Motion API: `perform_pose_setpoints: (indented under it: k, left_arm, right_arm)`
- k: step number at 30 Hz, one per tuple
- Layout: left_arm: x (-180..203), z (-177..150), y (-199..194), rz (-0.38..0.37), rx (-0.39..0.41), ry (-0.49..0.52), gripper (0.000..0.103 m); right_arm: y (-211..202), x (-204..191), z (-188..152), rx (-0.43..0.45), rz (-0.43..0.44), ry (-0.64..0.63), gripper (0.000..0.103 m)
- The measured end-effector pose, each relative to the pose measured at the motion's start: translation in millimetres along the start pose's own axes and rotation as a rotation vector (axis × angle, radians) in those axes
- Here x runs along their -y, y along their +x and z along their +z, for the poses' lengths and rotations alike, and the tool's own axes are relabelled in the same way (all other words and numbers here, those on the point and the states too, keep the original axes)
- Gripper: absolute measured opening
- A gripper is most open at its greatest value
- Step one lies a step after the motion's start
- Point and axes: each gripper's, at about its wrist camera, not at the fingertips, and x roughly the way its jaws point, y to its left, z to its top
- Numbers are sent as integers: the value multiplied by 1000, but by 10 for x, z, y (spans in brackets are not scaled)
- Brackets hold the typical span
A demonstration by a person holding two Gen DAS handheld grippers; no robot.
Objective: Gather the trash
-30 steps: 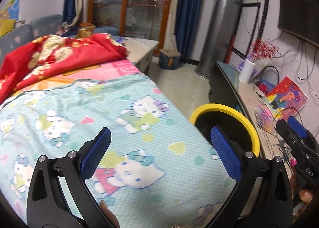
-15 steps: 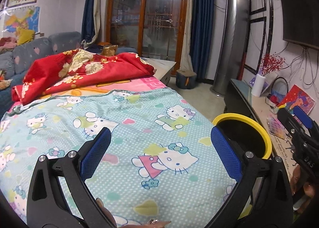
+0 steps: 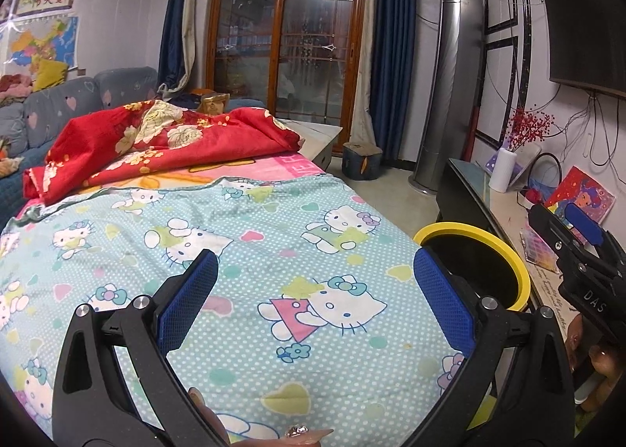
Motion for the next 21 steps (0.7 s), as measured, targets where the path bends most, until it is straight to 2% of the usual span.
perform_pose_setpoints:
  k: [21]
  left_arm:
    - [11, -11, -3, 1, 0, 0, 92]
  right_arm:
    - [19, 7, -9, -4, -2, 1, 96]
